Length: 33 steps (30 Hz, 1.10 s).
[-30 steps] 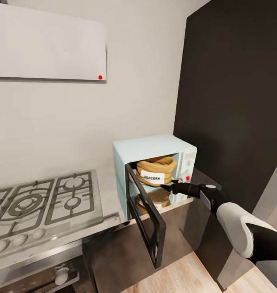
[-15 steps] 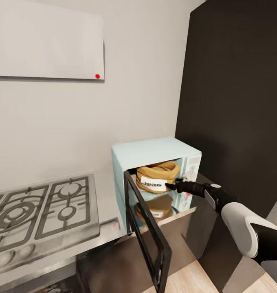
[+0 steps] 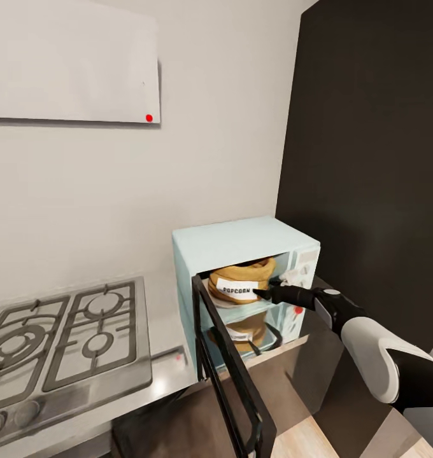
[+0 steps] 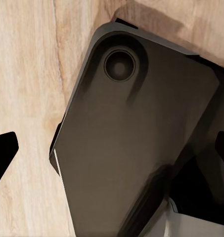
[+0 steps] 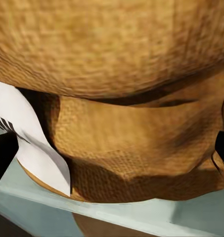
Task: In the kitchen, take the popcorn bag from the countertop, put it into the microwave, and heat it until the popcorn is cooked so the cooked popcorn ends up inside the bag.
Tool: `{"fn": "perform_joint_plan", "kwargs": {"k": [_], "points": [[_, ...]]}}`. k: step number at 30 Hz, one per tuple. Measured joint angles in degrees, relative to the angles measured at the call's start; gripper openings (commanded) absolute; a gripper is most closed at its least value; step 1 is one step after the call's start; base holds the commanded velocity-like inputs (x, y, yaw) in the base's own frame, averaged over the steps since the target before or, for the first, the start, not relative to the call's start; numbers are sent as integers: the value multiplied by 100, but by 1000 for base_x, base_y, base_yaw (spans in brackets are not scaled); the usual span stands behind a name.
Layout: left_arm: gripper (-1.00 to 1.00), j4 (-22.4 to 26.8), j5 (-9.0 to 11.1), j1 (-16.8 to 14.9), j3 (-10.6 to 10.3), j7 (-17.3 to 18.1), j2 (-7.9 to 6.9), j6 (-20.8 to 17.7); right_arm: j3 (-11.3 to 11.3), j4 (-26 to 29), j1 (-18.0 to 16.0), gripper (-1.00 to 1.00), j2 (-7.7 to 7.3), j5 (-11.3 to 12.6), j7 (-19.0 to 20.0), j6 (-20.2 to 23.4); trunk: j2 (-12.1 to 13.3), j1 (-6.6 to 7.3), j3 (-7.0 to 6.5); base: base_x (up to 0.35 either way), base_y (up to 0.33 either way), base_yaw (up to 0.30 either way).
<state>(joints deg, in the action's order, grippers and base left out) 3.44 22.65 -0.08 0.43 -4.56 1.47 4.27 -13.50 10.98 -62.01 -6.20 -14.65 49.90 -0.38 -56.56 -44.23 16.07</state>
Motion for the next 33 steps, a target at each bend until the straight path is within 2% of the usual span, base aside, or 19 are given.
{"fn": "perform_joint_plan", "kwargs": {"k": [8, 15, 21, 33], "points": [[100, -3, 1, 0, 15, -2, 9, -1, 1, -1, 0, 100, -19, -8, 3, 7, 0, -3, 0, -250, -84, 0], [100, -3, 1, 0, 9, -4, 8, 1, -24, 34, 0, 100, -102, -20, 0, 29, 0, -1, 0, -199, -67, 0], [100, -6, 1, 0, 12, -2, 7, 0, -25, 49, 0, 100, -102, -22, -7, 45, 0, -2, 0, -85, -40, 0], [100, -6, 2, 0, 23, -1, 9, -1, -16, 68, -1, 100, -114, -28, -12, 54, 0, -3, 0, -274, -134, 0]]}}
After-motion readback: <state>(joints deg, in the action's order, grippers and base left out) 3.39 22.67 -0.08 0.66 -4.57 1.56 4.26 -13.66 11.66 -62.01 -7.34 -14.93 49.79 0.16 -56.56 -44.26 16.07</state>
